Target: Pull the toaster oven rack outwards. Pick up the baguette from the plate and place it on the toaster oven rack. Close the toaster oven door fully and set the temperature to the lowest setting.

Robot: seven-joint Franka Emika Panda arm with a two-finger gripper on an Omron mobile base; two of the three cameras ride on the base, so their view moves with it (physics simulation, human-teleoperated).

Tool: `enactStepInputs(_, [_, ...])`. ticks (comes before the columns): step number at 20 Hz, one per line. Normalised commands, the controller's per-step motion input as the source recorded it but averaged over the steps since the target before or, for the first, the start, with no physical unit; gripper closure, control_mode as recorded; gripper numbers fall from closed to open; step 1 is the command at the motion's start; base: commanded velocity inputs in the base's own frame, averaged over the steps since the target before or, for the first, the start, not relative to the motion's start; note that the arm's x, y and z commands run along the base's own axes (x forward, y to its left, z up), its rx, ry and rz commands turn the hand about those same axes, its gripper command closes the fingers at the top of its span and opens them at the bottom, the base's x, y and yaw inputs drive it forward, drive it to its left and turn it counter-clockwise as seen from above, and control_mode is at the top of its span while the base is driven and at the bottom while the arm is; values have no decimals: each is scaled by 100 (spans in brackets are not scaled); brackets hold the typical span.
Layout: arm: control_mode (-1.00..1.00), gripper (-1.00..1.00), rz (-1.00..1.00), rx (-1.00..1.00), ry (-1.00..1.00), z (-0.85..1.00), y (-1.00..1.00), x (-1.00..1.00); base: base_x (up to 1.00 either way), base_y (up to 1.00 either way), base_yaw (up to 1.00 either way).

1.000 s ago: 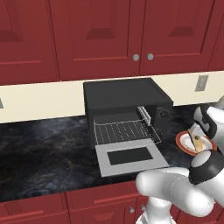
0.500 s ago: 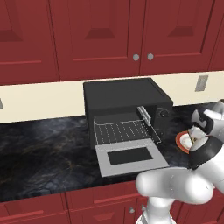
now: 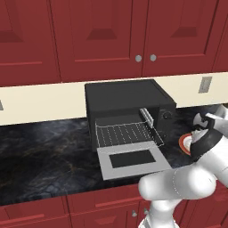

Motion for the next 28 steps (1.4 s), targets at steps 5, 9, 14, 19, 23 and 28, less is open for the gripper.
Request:
enactStepInputs(5, [-100, -100, 0, 0, 0, -27, 0, 11, 0, 0, 0])
enactStepInputs(9, [-100, -100, 0, 0, 0, -28, 0, 22, 0, 0, 0])
enactStepInputs(14, [-100, -100, 0, 0, 2, -29, 0, 28, 0, 0, 0])
enactStepInputs(19, [-100, 100, 0, 0, 3, -30, 0, 21, 0, 0, 0])
enactStepInputs(23, [-100, 100, 0, 0, 2, -23, -4, 8, 0, 0, 0])
enactStepInputs(28, [-100, 100, 0, 0, -8, 2, -1, -14, 0, 0, 0])
